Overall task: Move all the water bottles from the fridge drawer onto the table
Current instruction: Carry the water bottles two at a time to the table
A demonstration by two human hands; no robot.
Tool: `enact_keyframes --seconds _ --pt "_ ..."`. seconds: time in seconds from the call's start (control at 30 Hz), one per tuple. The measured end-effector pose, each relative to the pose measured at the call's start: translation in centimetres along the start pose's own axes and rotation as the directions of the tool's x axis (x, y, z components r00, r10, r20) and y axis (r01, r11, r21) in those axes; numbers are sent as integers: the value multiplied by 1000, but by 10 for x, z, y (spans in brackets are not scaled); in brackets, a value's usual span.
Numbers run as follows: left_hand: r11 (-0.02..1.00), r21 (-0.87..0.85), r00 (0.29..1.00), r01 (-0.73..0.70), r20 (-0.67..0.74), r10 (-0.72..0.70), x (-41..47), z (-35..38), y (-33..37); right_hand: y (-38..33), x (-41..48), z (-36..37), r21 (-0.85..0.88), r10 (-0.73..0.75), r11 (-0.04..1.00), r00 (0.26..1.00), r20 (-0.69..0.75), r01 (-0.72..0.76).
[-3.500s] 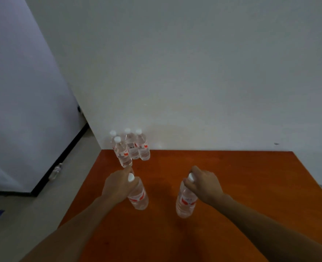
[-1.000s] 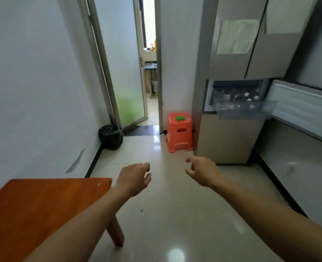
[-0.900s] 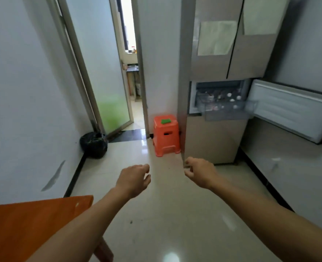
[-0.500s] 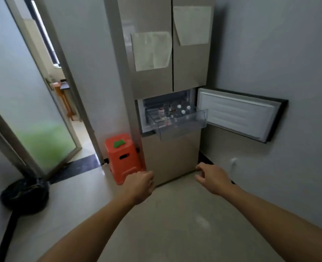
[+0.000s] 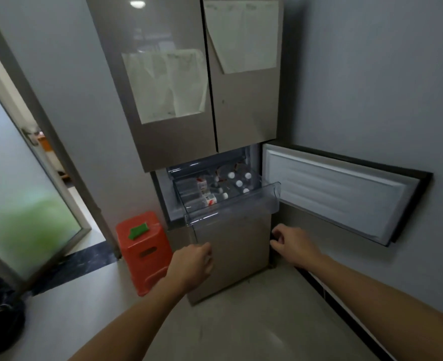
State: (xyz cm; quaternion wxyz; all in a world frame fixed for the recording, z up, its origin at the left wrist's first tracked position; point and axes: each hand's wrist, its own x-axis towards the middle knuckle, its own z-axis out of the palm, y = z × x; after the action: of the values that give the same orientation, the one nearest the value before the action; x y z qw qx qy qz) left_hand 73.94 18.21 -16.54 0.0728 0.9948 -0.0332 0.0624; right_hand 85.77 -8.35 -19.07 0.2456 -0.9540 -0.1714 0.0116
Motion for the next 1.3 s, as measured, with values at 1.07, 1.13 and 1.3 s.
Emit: enact_keyframes --seconds 1.07,1.13,1.3 --pt "931 -89 916 353 234 -325 326 132 -149 -5 495 121 583 335 639 864 376 -502" --pt "916 -50 889 398 269 -372 331 137 -151 -7 512 133 633 340 508 811 476 -584" --pt "907 7 870 421 280 -406 365 149 -152 0 522 146 701 315 435 825 470 -565"
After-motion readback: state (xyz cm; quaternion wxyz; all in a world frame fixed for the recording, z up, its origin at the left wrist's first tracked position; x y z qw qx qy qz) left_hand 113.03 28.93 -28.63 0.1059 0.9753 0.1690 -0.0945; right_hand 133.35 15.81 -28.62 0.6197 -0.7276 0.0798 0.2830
